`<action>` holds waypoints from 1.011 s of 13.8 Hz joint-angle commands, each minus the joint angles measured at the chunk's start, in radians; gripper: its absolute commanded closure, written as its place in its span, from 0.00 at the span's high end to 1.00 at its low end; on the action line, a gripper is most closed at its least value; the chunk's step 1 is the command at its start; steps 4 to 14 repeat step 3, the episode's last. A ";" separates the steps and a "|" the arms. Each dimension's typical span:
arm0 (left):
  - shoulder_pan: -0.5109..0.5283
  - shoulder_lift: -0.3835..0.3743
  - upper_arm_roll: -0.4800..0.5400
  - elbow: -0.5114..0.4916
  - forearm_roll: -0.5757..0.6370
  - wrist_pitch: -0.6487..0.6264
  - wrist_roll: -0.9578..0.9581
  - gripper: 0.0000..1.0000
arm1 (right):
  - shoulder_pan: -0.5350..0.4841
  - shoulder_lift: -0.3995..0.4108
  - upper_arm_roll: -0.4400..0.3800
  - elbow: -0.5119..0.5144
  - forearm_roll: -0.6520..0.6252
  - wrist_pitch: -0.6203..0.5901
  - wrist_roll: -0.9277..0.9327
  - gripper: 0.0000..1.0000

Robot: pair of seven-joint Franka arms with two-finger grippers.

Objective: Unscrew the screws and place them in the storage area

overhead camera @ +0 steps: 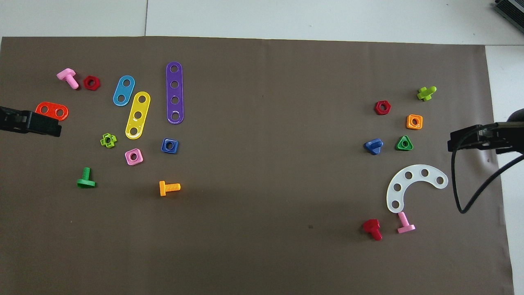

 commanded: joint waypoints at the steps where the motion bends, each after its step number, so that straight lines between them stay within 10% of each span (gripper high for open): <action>1: 0.014 -0.015 -0.007 -0.013 -0.014 -0.008 0.005 1.00 | -0.005 -0.015 0.003 -0.020 -0.004 0.002 -0.018 1.00; 14: 0.014 -0.015 -0.007 -0.013 -0.014 -0.009 0.005 1.00 | -0.005 -0.017 0.003 -0.022 -0.004 0.004 -0.014 1.00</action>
